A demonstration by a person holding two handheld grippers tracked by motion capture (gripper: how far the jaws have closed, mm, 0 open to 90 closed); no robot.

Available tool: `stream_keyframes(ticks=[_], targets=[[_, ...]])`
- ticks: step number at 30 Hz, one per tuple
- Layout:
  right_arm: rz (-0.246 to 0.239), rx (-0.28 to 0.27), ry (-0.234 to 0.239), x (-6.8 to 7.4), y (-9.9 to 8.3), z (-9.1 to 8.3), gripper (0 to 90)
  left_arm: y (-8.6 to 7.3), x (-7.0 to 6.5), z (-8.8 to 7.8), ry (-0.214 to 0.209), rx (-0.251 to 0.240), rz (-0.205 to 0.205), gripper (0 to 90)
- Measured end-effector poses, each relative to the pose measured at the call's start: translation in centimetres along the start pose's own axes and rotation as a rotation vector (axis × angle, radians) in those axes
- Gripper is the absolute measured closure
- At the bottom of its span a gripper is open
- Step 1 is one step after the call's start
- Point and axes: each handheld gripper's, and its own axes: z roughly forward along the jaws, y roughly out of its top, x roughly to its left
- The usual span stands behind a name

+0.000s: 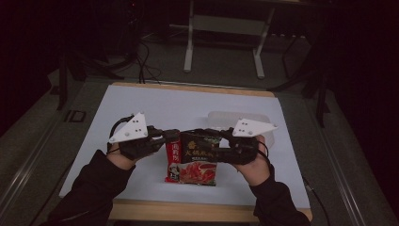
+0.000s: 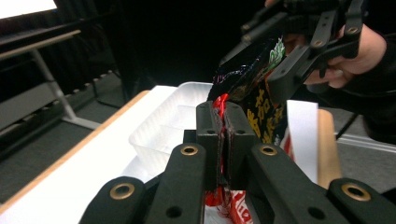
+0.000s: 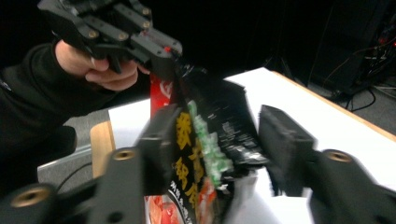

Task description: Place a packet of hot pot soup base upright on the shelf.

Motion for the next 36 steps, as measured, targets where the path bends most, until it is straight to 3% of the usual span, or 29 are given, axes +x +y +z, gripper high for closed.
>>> stream_keyframes(ticks=[2,5,9,14,16,18,20,22,24,27,30,36], targets=[[-0.006,0.019,-0.005,-0.1,-0.1,0.1,69.2,0.0,-0.1,0.1,0.011,-0.002,0.002,87.9],[0.018,0.026,0.015,-0.2,-0.1,0.2,71.4,0.0,0.0,0.0,0.006,0.003,0.006,87.8],[0.000,0.026,0.007,0.1,0.1,0.0,73.8,0.1,0.3,-0.1,-0.016,-0.002,-0.010,87.4],[-0.002,0.013,-0.006,0.6,0.7,-0.4,75.8,0.4,0.4,-0.2,-0.023,-0.014,0.001,85.9],[-0.002,0.019,-0.008,0.7,1.0,-0.6,76.0,0.6,0.6,-0.3,-0.047,-0.013,-0.010,83.3],[0.000,0.019,-0.007,0.7,1.1,-0.7,76.1,0.7,0.7,-0.4,-0.050,-0.013,-0.001,73.4],[-0.006,0.017,-0.019,0.8,1.4,-1.0,76.4,0.7,1.2,-0.8,-0.071,-0.032,-0.030,68.4],[-0.012,0.012,-0.023,0.8,1.5,-1.2,76.4,0.7,1.6,-1.2,-0.050,-0.042,-0.053,57.5],[-0.008,0.004,-0.032,0.7,1.6,-1.5,76.5,0.4,1.9,-1.6,-0.048,-0.058,-0.072,54.6],[-0.003,-0.016,-0.050,0.6,1.9,-2.1,76.5,-0.2,2.4,-2.0,-0.065,-0.071,-0.112,39.3],[0.007,-0.034,-0.075,0.4,2.4,-2.8,76.4,-0.9,2.7,-2.0,-0.073,-0.060,-0.141,27.6],[0.007,-0.072,-0.139,0.0,3.8,-4.3,76.4,-2.3,2.8,-2.0,-0.106,-0.072,-0.167,14.4]])
